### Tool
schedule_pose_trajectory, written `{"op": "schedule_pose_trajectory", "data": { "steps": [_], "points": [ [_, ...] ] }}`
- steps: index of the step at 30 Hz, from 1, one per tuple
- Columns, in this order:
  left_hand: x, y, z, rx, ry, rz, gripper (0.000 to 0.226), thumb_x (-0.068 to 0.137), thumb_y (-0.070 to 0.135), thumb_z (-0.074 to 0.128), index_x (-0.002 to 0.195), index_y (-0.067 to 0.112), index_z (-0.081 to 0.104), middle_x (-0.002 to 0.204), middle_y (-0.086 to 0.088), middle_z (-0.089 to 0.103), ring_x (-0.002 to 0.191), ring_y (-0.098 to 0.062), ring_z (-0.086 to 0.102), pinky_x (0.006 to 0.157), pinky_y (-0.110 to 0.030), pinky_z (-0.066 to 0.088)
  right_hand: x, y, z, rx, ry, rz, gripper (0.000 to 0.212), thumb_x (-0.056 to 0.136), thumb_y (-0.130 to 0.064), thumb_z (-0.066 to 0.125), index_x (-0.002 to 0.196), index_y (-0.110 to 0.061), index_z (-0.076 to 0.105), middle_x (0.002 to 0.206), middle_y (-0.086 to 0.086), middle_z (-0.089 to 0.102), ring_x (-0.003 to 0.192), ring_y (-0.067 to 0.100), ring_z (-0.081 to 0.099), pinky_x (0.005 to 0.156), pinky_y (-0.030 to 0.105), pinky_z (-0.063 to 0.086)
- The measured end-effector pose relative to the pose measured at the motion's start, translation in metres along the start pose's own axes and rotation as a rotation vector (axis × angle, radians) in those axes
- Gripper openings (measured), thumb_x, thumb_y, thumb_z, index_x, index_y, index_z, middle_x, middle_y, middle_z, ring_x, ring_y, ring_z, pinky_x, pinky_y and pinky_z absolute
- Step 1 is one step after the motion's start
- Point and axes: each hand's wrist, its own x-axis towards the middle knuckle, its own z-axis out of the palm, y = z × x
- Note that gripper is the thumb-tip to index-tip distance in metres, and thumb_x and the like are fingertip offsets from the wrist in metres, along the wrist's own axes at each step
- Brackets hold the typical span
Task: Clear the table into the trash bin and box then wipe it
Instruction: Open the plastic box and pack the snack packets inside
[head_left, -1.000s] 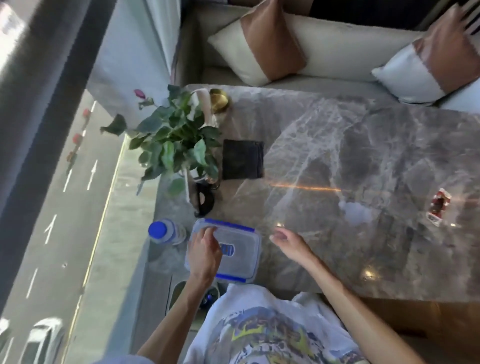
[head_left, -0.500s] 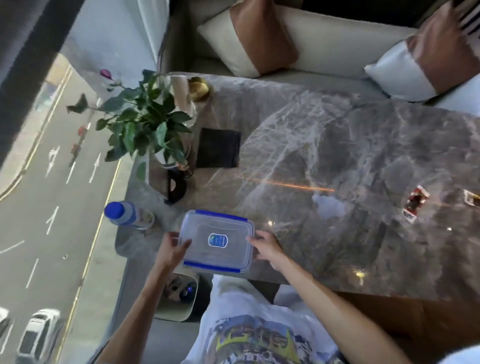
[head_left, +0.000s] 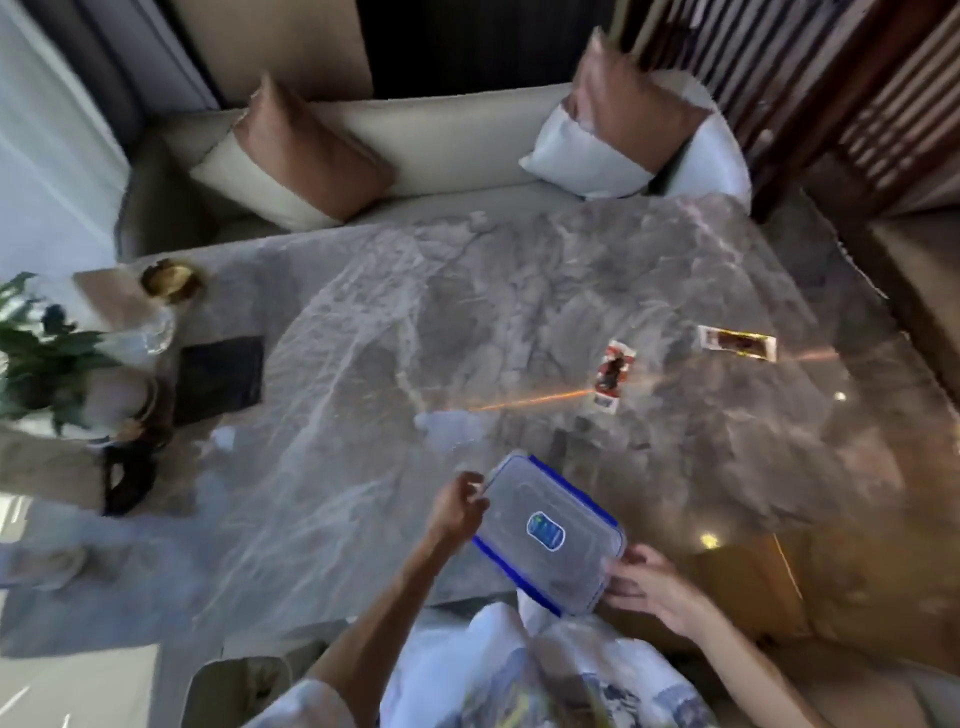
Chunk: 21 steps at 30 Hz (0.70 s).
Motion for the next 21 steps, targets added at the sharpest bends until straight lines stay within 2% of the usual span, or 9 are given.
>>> {"op": "schedule_pose_trajectory", "data": {
  "steps": [3, 6, 8, 9, 12, 14, 17, 19, 21],
  "points": [
    [0.021, 0.042, 0.043, 0.128, -0.015, 0.123, 0.033, 0.081, -0.009, 0.053, 0.111, -0.002, 0.065, 0.107, -0.021, 0.070, 0.099, -0.031, 0.065, 0.083, -0.036, 0.049, -0.001, 0.024, -0.026, -0.014, 0.012, 0.018, 0.029, 0.085, -0.005, 0.071, 0.107, -0.005, 0.052, 0.087, 0.015, 0.070, 0.065, 0.021, 0.071, 0.061, 0.031, 0.062],
    [0.037, 0.054, 0.070, 0.165, 0.004, 0.192, 0.035, 0.083, -0.002, 0.047, 0.112, -0.003, 0.066, 0.111, -0.021, 0.070, 0.105, -0.033, 0.065, 0.089, -0.038, 0.048, 0.003, 0.037, -0.033, 0.020, -0.048, 0.006, 0.014, 0.089, -0.009, 0.067, 0.096, -0.009, 0.055, 0.090, 0.015, 0.069, 0.080, 0.026, 0.070, 0.078, 0.035, 0.059],
    [0.043, 0.052, 0.081, 0.176, 0.041, 0.195, 0.037, 0.086, -0.005, 0.050, 0.120, -0.001, 0.062, 0.120, -0.018, 0.067, 0.111, -0.033, 0.062, 0.093, -0.033, 0.044, 0.004, 0.039, -0.036, -0.031, -0.107, 0.041, 0.020, 0.091, -0.019, 0.067, 0.105, -0.009, 0.057, 0.099, 0.015, 0.068, 0.089, 0.029, 0.068, 0.090, 0.041, 0.054],
    [0.044, 0.050, 0.084, 0.169, 0.083, 0.193, 0.039, 0.087, -0.005, 0.052, 0.125, 0.000, 0.059, 0.125, -0.017, 0.065, 0.115, -0.033, 0.061, 0.095, -0.032, 0.043, 0.003, 0.036, -0.040, -0.125, -0.134, 0.080, 0.028, 0.090, -0.030, 0.068, 0.110, -0.013, 0.056, 0.103, 0.012, 0.068, 0.091, 0.027, 0.069, 0.089, 0.039, 0.054],
    [0.033, 0.036, 0.093, 0.053, 0.262, 0.125, 0.041, 0.093, 0.004, 0.053, 0.133, 0.000, 0.050, 0.131, -0.019, 0.059, 0.119, -0.033, 0.056, 0.101, -0.039, 0.042, 0.003, 0.019, -0.061, -0.400, -0.056, 0.141, 0.044, 0.085, -0.056, 0.063, 0.114, -0.026, 0.050, 0.110, 0.003, 0.064, 0.087, 0.015, 0.067, 0.069, 0.025, 0.056],
    [0.020, 0.021, 0.100, -0.050, 0.334, 0.037, 0.036, 0.094, 0.008, 0.052, 0.129, -0.001, 0.052, 0.125, -0.022, 0.061, 0.115, -0.035, 0.058, 0.098, -0.041, 0.044, 0.012, 0.007, -0.075, -0.353, 0.086, 0.009, 0.046, 0.087, -0.054, 0.062, 0.123, -0.026, 0.053, 0.116, 0.000, 0.063, 0.088, 0.012, 0.064, 0.065, 0.022, 0.051],
    [0.002, 0.003, 0.113, -0.248, 0.264, -0.119, 0.033, 0.094, 0.014, 0.056, 0.124, 0.001, 0.055, 0.114, -0.021, 0.067, 0.105, -0.034, 0.065, 0.092, -0.044, 0.051, 0.031, -0.018, -0.076, -0.161, 0.095, -0.170, 0.050, 0.091, -0.039, 0.064, 0.135, -0.018, 0.052, 0.126, 0.006, 0.063, 0.102, 0.017, 0.064, 0.085, 0.031, 0.053],
    [-0.005, -0.005, 0.120, -0.418, 0.225, -0.190, 0.036, 0.093, 0.013, 0.059, 0.126, -0.002, 0.056, 0.112, -0.020, 0.068, 0.100, -0.030, 0.066, 0.094, -0.048, 0.053, 0.043, -0.030, -0.061, -0.078, -0.005, -0.150, 0.054, 0.090, -0.033, 0.066, 0.139, -0.017, 0.048, 0.135, 0.010, 0.058, 0.117, 0.027, 0.059, 0.103, 0.043, 0.047],
    [-0.010, -0.009, 0.123, -0.590, 0.222, -0.238, 0.034, 0.093, 0.012, 0.061, 0.122, -0.004, 0.060, 0.109, -0.023, 0.069, 0.094, -0.027, 0.065, 0.094, -0.050, 0.053, 0.051, -0.033, -0.043, -0.081, -0.030, -0.122, 0.063, 0.090, -0.028, 0.068, 0.145, -0.014, 0.040, 0.143, 0.011, 0.051, 0.129, 0.029, 0.051, 0.111, 0.047, 0.039]
  ]
}}
